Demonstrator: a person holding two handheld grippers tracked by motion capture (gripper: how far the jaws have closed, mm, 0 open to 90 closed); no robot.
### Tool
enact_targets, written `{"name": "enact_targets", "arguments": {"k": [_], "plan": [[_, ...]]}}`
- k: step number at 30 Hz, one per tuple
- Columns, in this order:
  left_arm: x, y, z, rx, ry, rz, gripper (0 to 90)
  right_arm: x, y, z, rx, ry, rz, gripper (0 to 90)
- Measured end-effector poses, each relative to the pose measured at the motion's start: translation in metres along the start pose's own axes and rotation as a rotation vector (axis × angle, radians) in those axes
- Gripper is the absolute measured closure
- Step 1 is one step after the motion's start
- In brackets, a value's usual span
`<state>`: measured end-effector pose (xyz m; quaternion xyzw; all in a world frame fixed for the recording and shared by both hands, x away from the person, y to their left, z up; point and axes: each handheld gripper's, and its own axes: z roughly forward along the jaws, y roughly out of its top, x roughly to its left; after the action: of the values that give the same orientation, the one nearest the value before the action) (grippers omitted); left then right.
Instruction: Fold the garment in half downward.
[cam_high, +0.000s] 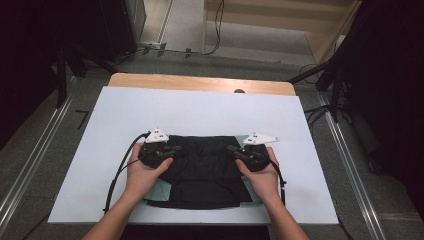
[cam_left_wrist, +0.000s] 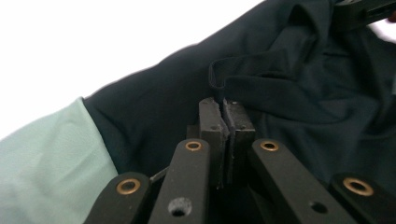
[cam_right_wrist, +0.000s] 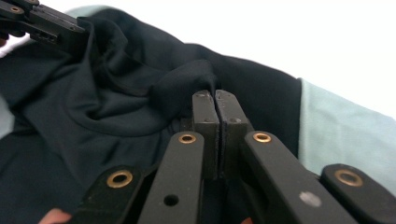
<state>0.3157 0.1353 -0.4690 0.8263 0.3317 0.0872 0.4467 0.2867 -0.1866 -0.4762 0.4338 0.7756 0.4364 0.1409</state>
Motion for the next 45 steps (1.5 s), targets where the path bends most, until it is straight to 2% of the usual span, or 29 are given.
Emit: {"name": "enact_targets", "arguments": {"k": [1,2,4,5,6,8,10,12,14,15,18,20,21,23,25,27,29,31,32,35,36,38,40,42,45], "plan": [[-0.002,-0.001,-0.004,-0.016,-0.009,0.015,87.7,0.002,-0.001,-0.005,-0.018,0.003,-0.006,86.9],[-0.006,-0.002,-0.011,-0.040,-0.021,0.046,87.7,0.008,-0.003,-0.015,-0.055,0.012,-0.031,86.9],[-0.013,-0.007,-0.022,-0.069,-0.033,0.098,87.7,0.012,-0.005,-0.019,-0.068,0.011,-0.044,86.9],[-0.015,-0.010,-0.027,-0.076,-0.049,0.114,87.7,0.017,-0.009,-0.026,-0.082,0.017,-0.070,86.8],[-0.018,-0.016,-0.033,-0.093,-0.087,0.130,87.7,0.020,-0.012,-0.030,-0.090,0.019,-0.087,86.8],[-0.024,-0.026,-0.040,-0.088,-0.102,0.146,87.6,0.026,-0.023,-0.039,-0.103,0.032,-0.109,86.6],[-0.029,-0.040,-0.045,-0.080,-0.126,0.139,87.6,0.030,-0.035,-0.046,-0.097,0.052,-0.109,86.5],[-0.036,-0.054,-0.047,-0.049,-0.137,0.157,87.6,0.036,-0.049,-0.051,-0.082,0.067,-0.120,86.5],[-0.040,-0.062,-0.050,-0.024,-0.143,0.172,87.6,0.040,-0.059,-0.054,-0.061,0.063,-0.141,86.5],[-0.043,-0.066,-0.051,-0.017,-0.157,0.162,87.6,0.042,-0.064,-0.056,-0.053,0.064,-0.143,86.5],[-0.048,-0.075,-0.054,0.012,-0.178,0.143,87.1,0.043,-0.078,-0.062,-0.028,0.082,-0.103,83.1],[-0.049,-0.081,-0.056,0.012,-0.210,0.111,82.7,0.041,-0.084,-0.064,-0.008,0.094,-0.084,74.1],[-0.049,-0.083,-0.057,0.005,-0.206,0.108,75.3,0.039,-0.087,-0.067,-0.016,0.126,-0.061,64.9],[-0.047,-0.083,-0.066,-0.046,-0.225,0.078,59.7,0.036,-0.088,-0.074,-0.033,0.148,-0.042,50.5],[-0.041,-0.080,-0.074,-0.087,-0.235,0.039,50.3,0.033,-0.088,-0.081,-0.065,0.167,-0.028,43.7],[-0.036,-0.077,-0.081,-0.130,-0.229,0.021,44.3,0.027,-0.085,-0.089,-0.098,0.175,0.002,37.2],[-0.030,-0.073,-0.087,-0.158,-0.191,0.001,42.6,0.021,-0.082,-0.092,-0.109,0.164,0.017,32.7],[-0.024,-0.070,-0.088,-0.158,-0.115,-0.026,42.5,0.016,-0.080,-0.093,-0.117,0.139,0.026,32.7],[-0.019,-0.068,-0.088,-0.154,-0.047,-0.045,42.5,0.014,-0.079,-0.092,-0.117,0.131,0.033,32.7],[-0.009,-0.066,-0.082,-0.133,0.071,-0.079,42.6,0.007,-0.072,-0.084,-0.089,0.043,0.074,33.0],[-0.003,-0.065,-0.077,-0.121,0.113,-0.103,42.5,0.005,-0.071,-0.080,-0.080,0.020,0.084,33.0],[0.007,-0.063,-0.070,-0.102,0.162,-0.160,41.8,-0.002,-0.067,-0.069,-0.050,-0.014,0.138,33.1],[0.015,-0.061,-0.065,-0.098,0.205,-0.211,39.1,-0.009,-0.063,-0.060,-0.035,-0.042,0.151,33.1],[0.021,-0.058,-0.060,-0.090,0.207,-0.245,36.6,-0.014,-0.059,-0.053,-0.028,-0.058,0.176,33.1],[0.021,-0.055,-0.048,-0.016,0.240,-0.264,36.5,-0.022,-0.053,-0.042,0.004,-0.099,0.220,36.2]]}}
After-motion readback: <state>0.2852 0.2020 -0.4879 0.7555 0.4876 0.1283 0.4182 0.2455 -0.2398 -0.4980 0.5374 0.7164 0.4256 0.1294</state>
